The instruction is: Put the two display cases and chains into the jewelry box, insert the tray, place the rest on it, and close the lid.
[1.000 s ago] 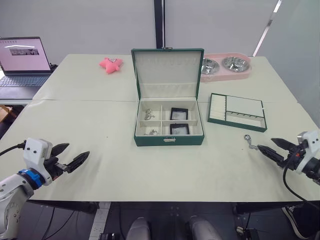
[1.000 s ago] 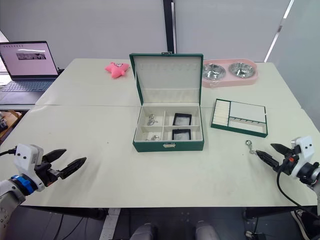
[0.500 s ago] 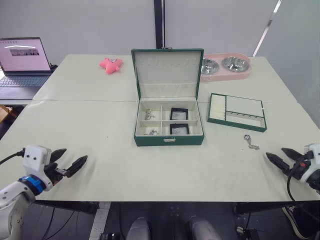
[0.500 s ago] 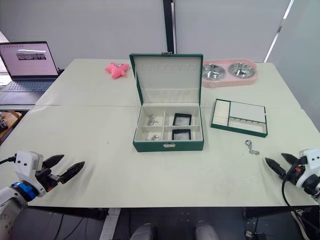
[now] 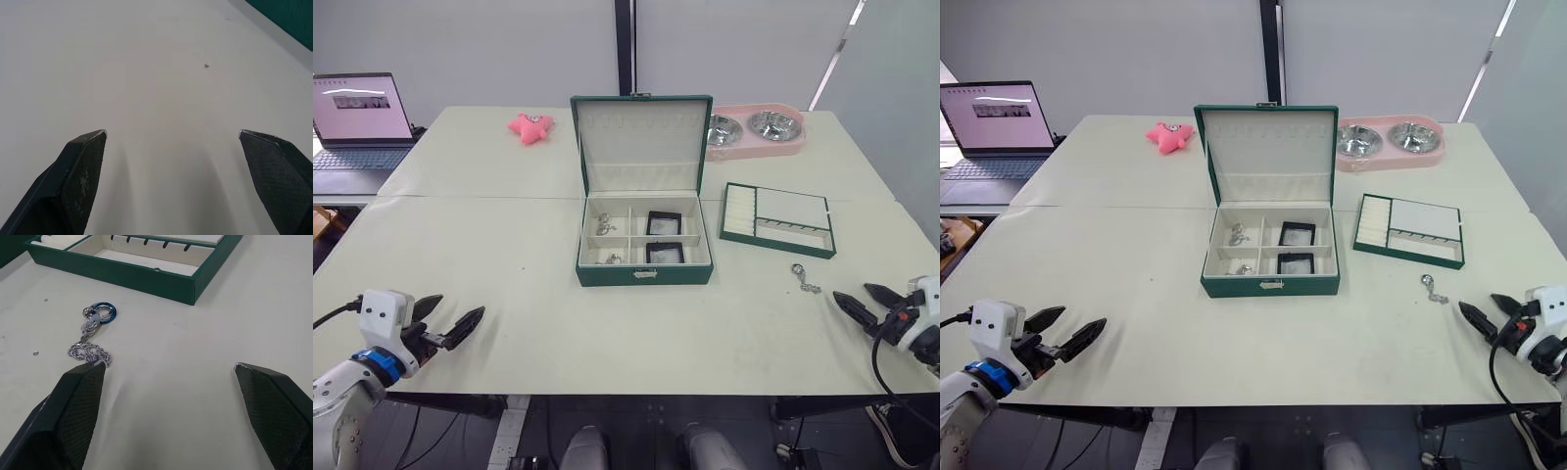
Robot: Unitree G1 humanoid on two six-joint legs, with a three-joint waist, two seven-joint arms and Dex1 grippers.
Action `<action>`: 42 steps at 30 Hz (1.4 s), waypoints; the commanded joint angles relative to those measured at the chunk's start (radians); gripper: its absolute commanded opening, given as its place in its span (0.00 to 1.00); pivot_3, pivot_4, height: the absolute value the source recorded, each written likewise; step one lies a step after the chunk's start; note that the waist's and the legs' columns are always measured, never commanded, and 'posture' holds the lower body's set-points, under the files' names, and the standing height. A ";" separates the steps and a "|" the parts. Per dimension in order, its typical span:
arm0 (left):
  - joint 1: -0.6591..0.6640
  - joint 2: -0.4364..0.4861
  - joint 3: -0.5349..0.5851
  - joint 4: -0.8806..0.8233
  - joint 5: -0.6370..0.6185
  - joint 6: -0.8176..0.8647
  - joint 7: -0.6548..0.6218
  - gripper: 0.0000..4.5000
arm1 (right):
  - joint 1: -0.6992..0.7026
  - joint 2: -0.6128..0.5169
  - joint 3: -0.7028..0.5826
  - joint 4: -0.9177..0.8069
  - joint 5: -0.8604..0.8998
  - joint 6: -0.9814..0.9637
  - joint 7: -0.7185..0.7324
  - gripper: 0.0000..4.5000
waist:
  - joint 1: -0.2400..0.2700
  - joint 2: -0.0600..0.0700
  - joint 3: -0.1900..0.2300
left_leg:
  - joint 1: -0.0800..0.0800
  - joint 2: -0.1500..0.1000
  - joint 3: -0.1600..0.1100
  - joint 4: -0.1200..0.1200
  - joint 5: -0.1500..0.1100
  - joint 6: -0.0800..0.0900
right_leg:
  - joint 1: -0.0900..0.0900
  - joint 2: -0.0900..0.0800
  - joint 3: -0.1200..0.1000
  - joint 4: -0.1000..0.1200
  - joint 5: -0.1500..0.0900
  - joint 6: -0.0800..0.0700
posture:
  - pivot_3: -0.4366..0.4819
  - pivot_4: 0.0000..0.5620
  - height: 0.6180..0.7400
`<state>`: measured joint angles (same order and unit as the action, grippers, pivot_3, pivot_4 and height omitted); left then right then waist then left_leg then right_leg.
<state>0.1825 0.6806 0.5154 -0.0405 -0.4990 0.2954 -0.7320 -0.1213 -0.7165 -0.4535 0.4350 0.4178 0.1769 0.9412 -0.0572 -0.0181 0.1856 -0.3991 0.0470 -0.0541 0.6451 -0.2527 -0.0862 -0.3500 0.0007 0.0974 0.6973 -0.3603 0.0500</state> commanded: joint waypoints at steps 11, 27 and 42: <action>-0.195 0.024 -0.249 -0.365 -0.073 0.194 -0.029 1.00 | -0.216 -0.140 0.210 -0.170 -0.006 0.127 0.186 0.99 | 0.000 0.000 0.000 | 0.000 0.000 0.000 0.000 0.000 0.000 | 0.001 0.000 0.000 0.000 0.000 0.000 | 0.48 0.27 1.00; -0.537 -0.105 -0.589 -0.288 -0.003 0.157 -0.139 1.00 | -0.698 -0.073 0.488 0.403 -0.284 -0.151 0.301 0.99 | -0.001 0.000 0.000 | 0.001 -0.001 0.000 0.002 0.000 0.000 | 0.001 0.000 0.000 0.000 0.000 0.000 | 0.48 0.27 1.00; -0.519 -0.172 -0.578 -0.191 0.028 0.079 -0.156 1.00 | -0.860 0.017 0.508 0.772 -0.443 -0.342 0.213 0.99 | -0.002 0.000 0.000 | -0.001 0.000 0.001 0.001 0.002 -0.004 | 0.000 -0.001 -0.001 0.000 0.000 0.000 | 0.48 0.27 1.00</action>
<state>-0.3340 0.5109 -0.0807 -0.2128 -0.4711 0.4022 -0.8844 -0.9556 -0.6901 0.0677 1.2055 -0.0212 -0.1473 1.1556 -0.0592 -0.0178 0.1855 -0.4000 0.0465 -0.0533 0.6467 -0.2504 -0.0902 -0.3505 -0.0001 0.0969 0.6969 -0.3602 0.0499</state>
